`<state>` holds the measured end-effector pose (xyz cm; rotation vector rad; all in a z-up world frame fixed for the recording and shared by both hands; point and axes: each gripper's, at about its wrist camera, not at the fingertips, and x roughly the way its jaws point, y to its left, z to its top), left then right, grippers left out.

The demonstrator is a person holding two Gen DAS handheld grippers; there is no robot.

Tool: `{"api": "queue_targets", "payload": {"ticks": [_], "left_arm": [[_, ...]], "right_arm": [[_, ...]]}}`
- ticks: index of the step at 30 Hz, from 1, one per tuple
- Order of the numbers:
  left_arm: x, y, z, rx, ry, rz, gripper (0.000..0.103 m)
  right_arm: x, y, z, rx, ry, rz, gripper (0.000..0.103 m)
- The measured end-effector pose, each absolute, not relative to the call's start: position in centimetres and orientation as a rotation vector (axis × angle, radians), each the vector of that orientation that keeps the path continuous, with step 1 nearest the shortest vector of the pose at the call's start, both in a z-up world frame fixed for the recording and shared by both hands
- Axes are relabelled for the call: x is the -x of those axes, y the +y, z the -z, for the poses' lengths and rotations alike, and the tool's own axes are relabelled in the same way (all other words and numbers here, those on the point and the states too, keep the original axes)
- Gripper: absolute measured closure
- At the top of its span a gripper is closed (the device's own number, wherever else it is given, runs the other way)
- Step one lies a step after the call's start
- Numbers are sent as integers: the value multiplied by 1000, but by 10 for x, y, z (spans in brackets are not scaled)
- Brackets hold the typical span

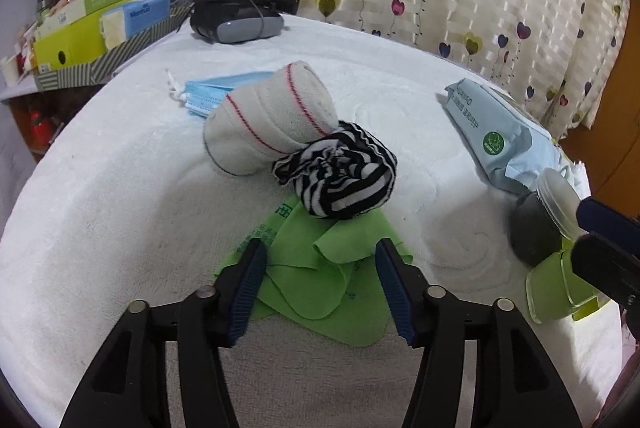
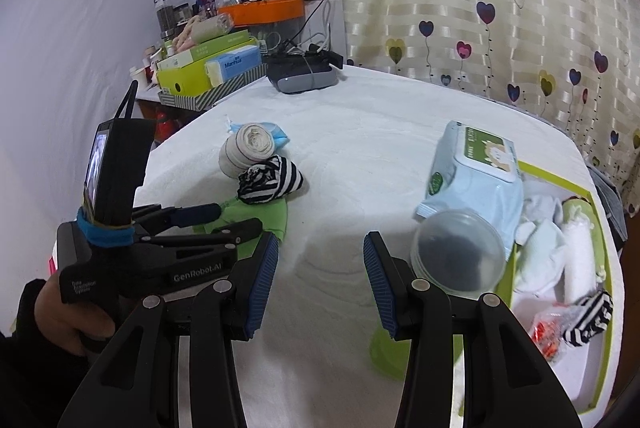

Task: Organize soft objects
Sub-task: 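Close left tool on the green cloth while right tool moves to the other striped sock, then close right tool on the striped sock while left tool lifts the green cloth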

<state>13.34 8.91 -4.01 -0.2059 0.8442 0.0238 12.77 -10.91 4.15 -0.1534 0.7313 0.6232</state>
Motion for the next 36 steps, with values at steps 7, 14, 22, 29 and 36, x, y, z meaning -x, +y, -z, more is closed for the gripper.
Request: {"api": "queue_targets", "payload": {"ticks": [7,14,22,29,36], "left_arm": [[-124,102,38,220,840,-19,99],[-105,118,29,240,796,-12,100],[-90,148,28,268,783,-37,100],[-88,158,26,284,765,-12,61],[-99,148,33,247,802,14,53]], "right_arm": [[-138,-89,-40,152,738,-641,57],[-157,-56,-27,153,788,-675,57],[-182,-19,0,108,887,-702,57],[-190,2,15,171,918,-644,57],[-190,-4,22,197,930,-609,79]]}}
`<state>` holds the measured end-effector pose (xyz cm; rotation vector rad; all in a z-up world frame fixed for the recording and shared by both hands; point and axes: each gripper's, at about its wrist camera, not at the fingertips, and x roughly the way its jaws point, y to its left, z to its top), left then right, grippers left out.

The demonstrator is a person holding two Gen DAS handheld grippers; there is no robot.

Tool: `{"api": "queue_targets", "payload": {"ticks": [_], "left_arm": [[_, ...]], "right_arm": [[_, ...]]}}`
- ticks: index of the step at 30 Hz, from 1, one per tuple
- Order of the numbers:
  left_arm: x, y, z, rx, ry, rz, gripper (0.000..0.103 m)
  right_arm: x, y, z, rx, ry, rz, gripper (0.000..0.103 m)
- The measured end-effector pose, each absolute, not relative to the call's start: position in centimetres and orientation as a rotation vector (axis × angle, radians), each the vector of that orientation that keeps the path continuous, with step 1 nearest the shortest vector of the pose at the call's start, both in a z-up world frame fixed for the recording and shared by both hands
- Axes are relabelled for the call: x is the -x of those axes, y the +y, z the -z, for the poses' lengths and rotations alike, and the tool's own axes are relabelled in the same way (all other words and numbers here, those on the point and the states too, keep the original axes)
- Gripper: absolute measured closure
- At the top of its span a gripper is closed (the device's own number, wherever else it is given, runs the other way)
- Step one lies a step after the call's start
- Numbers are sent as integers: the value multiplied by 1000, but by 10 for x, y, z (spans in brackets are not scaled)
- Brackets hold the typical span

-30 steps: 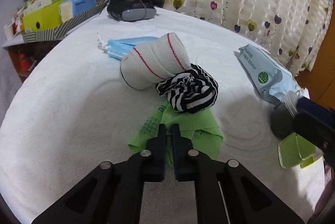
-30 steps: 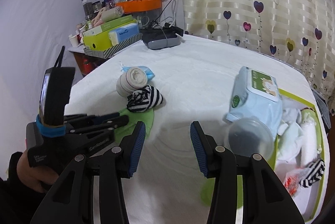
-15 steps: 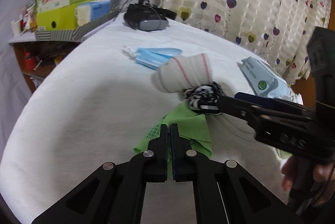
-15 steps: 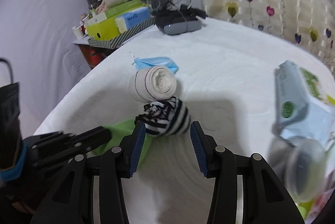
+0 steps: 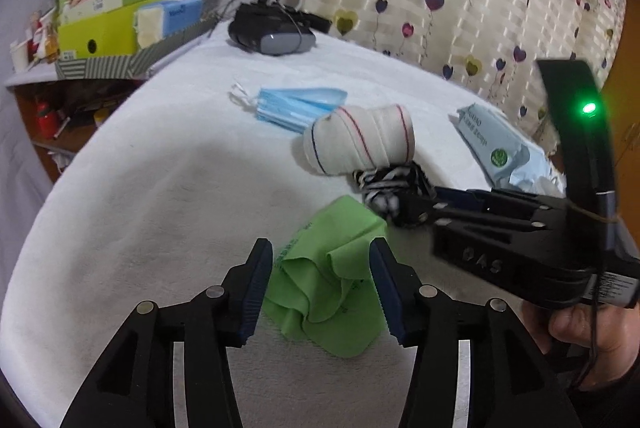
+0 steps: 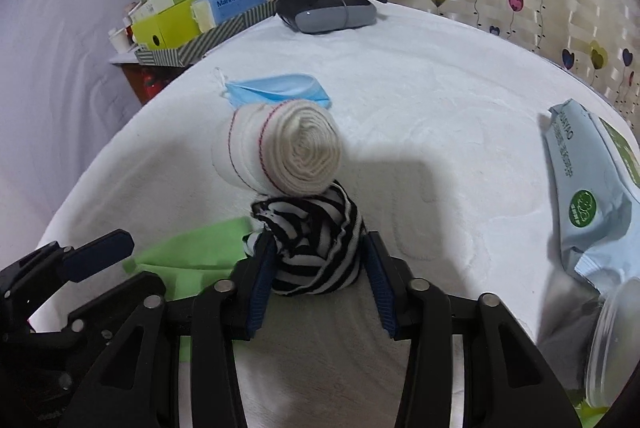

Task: Organize soft objects
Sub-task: 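Close right tool on the striped sock while left tool lifts the green cloth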

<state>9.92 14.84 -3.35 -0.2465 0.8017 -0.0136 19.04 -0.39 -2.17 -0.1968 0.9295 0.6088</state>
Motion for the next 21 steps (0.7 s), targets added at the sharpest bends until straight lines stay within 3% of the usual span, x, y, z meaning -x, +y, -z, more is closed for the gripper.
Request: {"api": "queue_targets", "payload": {"ticks": [2,15,17,21], "left_arm": [[-103,145,37,238,819,18,53],[-118,109,42,99,869,-55,45],[-116,107,41,82,867,-70,63],[-112,104,40,82,866,-59,87]], "right_arm": [[-185,-7,18,211,913,-598,91],[-158,-51,-12,134,835,-602,91],[-156,-56,-15,123,826,-604,91],[-149,-65,-22,104,804,-612,92]]}}
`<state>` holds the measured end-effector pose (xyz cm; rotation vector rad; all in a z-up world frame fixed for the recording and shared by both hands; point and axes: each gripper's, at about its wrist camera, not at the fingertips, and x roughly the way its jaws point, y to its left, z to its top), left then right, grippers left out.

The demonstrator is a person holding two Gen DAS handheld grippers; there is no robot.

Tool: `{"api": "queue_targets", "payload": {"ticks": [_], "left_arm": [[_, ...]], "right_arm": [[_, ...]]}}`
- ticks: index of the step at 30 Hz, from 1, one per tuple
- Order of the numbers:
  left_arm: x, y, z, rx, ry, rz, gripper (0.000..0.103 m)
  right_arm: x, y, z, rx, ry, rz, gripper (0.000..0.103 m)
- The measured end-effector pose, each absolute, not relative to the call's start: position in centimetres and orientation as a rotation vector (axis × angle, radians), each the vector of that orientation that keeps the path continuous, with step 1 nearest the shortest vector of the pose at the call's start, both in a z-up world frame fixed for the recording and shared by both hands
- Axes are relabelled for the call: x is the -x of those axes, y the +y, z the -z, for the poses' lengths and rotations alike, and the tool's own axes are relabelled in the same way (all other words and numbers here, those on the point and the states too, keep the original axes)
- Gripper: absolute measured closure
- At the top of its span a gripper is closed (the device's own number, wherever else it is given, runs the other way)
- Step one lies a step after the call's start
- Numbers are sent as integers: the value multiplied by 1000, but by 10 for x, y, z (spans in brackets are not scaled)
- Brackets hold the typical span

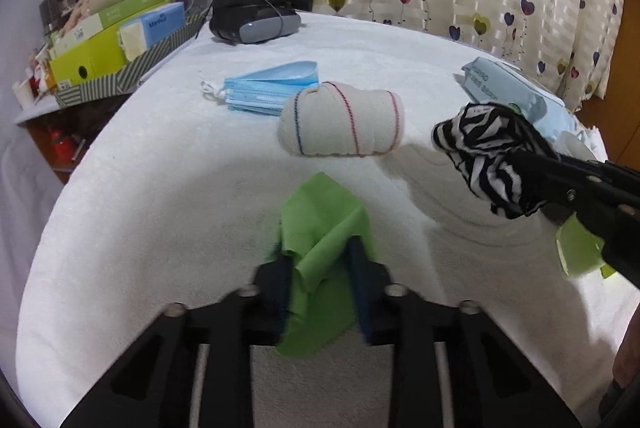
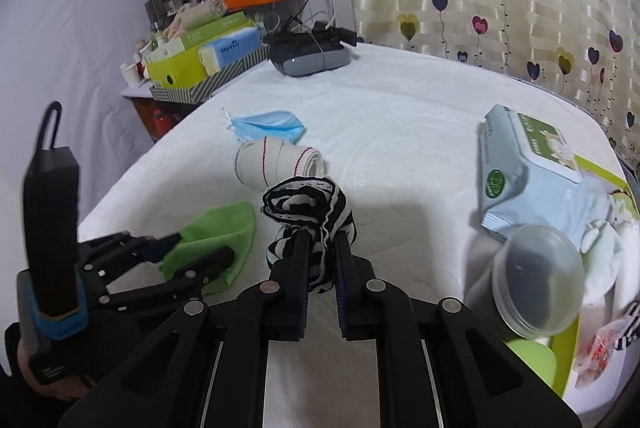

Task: Organize soft objects

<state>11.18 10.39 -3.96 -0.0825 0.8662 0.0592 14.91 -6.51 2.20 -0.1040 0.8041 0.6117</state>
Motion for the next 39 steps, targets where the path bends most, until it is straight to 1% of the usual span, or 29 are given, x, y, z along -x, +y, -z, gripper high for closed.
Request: {"api": "queue_targets", "payload": {"ticks": [1,4,13,25,39], "left_arm": [[-110,103,39,84,865,-54,92],[-105,102,36,120,855,-28,94],[-81,93,8,146,769,-2,94],[-56,51,-34,168,662,91,94],[-44,6,-58,128,617,175,94]], "right_arm": [[-147,-67,-24,100,798,-614,92],[-141,-73,-29,92,781,-621,92],[-121,-98,-45,60,728,-615,92],[-92,-145,-64,20,663,-559,91],[-69,-192,-76,-23,609,-501,91]]}}
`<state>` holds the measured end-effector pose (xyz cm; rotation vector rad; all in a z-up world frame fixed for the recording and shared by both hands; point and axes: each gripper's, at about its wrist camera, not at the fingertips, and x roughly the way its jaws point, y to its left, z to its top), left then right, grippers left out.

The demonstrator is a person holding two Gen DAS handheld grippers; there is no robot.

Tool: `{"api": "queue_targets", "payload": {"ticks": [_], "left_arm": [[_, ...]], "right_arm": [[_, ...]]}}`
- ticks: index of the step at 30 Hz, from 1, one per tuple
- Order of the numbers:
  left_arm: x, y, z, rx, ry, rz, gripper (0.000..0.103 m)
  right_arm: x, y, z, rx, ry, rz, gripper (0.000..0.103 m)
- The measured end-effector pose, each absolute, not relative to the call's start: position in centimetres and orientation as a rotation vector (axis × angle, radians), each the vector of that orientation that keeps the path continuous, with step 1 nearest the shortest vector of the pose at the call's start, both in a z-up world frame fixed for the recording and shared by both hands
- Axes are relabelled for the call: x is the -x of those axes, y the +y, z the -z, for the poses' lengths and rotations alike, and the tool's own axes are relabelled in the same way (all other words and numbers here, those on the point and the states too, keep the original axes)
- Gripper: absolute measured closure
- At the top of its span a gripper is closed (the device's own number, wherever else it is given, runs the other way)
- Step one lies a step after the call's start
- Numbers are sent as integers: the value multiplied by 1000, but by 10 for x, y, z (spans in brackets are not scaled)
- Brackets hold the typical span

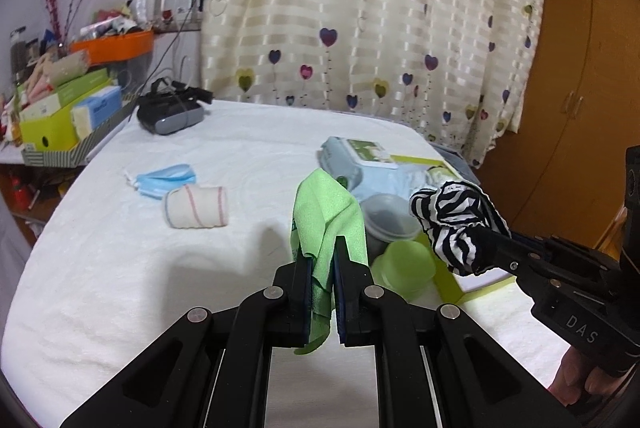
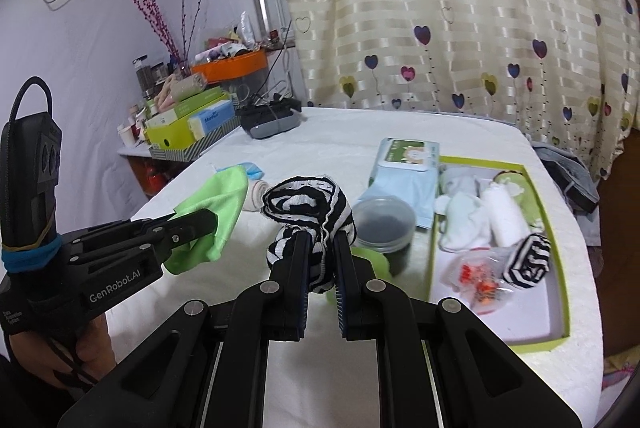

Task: Organize soft objects

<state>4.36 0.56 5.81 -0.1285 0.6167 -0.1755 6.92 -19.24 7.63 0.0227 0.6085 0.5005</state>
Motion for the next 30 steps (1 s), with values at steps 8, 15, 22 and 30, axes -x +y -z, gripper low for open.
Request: {"api": "queue_targets", "payload": {"ticks": [8,15,22,30], "left_arm": [[-43,-20,-65,110,606,216,94],[-45,-41,-66,92,609,250,94],[-47,-61,-65,76,620,289,94],[-51,-82,-64,52,629,322,94]], "right_arm": [[-65,-217,-77,-53,594,-465,91],[-65,-234,-76,-75,589,-440,91],[-64,-251,-74,-96,588,-416,91],[-66,-271,-71,-122,588,-383,91]]}}
